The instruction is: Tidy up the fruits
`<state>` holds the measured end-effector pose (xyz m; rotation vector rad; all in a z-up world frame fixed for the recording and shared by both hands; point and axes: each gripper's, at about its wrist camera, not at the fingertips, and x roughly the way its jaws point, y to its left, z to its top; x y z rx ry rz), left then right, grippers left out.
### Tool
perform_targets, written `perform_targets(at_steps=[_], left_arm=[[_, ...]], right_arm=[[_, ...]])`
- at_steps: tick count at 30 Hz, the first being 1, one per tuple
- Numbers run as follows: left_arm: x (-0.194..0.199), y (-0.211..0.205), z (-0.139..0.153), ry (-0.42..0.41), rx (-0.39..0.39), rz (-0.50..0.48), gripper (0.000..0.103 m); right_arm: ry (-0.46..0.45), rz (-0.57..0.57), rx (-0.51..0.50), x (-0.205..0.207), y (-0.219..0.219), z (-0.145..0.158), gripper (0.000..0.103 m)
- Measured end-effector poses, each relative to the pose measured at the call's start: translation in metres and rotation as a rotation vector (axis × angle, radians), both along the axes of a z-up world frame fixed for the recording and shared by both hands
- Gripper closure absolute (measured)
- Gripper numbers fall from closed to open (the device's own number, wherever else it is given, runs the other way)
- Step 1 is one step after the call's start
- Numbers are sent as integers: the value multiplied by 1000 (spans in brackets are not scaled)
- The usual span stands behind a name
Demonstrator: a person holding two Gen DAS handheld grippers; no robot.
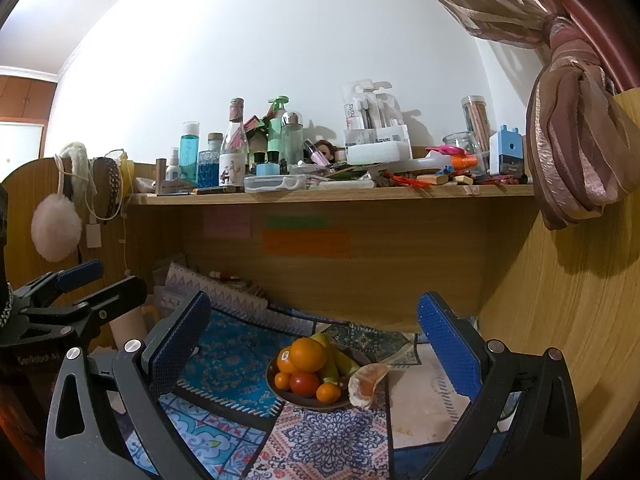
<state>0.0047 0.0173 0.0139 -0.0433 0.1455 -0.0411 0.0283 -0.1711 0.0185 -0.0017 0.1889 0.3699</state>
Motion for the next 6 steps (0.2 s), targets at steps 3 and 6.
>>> perform_targets(at_steps=[3,6], left_arm=[[1,0,-1,4,3,-5,0],[4,0,-3,11,5,-6,0]], right_arm=[[6,0,1,3,1,0,0],[12,0,2,6,1,-3,0]])
